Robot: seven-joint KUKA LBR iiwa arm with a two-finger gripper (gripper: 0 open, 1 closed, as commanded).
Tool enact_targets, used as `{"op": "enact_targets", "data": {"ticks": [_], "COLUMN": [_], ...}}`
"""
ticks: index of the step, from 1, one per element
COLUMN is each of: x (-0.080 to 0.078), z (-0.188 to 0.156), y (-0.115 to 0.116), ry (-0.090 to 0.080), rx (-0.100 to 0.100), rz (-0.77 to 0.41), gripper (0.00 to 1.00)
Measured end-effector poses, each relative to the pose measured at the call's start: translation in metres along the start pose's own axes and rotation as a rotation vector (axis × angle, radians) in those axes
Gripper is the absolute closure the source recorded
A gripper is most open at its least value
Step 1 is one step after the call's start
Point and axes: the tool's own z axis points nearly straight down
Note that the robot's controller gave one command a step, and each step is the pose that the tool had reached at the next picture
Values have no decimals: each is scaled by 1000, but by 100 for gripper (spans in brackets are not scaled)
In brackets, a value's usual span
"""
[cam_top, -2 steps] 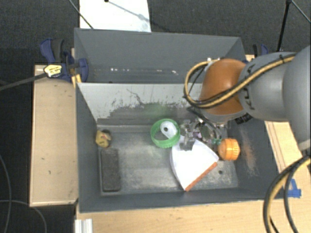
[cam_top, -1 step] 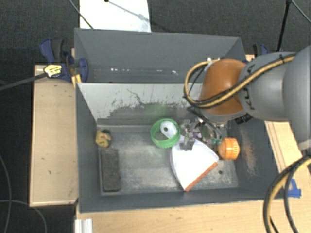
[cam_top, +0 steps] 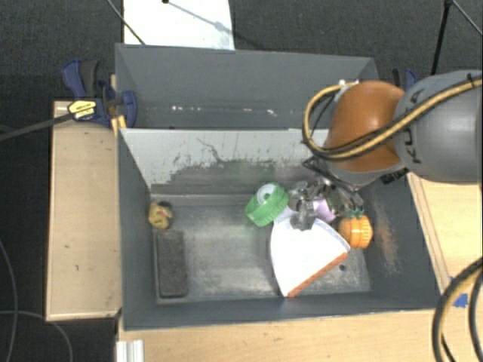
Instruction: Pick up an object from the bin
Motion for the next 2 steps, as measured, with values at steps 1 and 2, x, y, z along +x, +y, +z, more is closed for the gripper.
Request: {"op": "enact_targets", "data": {"ticks": [1,2], "x": [4,14], "z": [-59,-143], "y": [-22,-19], "ry": [8,3], "rx": [-1,0], "rz": [-110,-93], "gripper": [100,100]}}
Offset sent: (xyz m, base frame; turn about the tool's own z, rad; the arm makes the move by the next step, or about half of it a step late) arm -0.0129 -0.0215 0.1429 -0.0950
